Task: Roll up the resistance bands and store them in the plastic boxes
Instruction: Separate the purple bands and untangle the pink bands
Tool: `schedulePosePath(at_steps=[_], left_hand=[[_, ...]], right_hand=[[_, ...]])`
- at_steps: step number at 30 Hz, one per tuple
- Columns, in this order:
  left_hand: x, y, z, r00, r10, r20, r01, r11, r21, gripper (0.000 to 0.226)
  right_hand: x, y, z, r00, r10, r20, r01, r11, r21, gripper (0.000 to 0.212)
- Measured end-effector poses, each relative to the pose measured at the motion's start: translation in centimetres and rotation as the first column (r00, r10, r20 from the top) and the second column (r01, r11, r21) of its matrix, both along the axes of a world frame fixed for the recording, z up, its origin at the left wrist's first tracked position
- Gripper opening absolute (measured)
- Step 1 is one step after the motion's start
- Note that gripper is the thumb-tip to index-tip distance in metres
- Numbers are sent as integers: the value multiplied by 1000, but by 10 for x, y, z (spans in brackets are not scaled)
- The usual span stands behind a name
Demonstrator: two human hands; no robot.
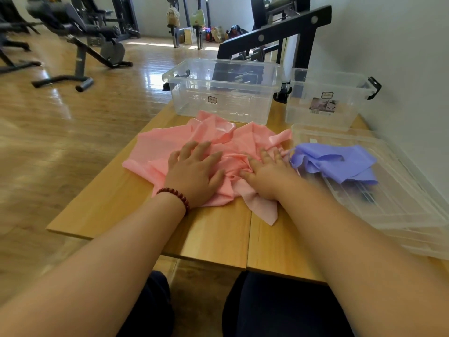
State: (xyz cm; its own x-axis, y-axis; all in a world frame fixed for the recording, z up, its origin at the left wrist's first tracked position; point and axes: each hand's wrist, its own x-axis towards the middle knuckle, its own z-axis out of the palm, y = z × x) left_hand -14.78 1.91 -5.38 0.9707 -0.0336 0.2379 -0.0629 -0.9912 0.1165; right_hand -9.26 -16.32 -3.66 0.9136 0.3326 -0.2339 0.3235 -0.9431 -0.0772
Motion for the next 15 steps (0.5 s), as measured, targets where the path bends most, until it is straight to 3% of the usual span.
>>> schedulePosePath(at_steps=[2,4,7,10,12,15], left_hand=[[3,6,2,998,-15,-54,14,1000,-6,69],[4,12,8,991,-58,-121,43,991,-124,72],[6,17,19,974,-142,-179,85,952,-294,61],[10,20,24,984,-161,-79,111,892,-439,61],[10,21,27,997,-72,28,77,888,-454,69],[8,22,31,993,13,119,37,913,-406,61]], right_hand=[[0,3,4,997,-4,75,-1,998,62,68],[-1,6,11,992,2,124,-31,973,228,71],[-8,11,17,985,-16,174,-79,848,525,56],[-16,14,16,961,-140,238,-58,739,672,30],[-17,11,17,932,-266,246,-22,636,771,23],[-17,0,27,910,-398,117,51,388,920,21]])
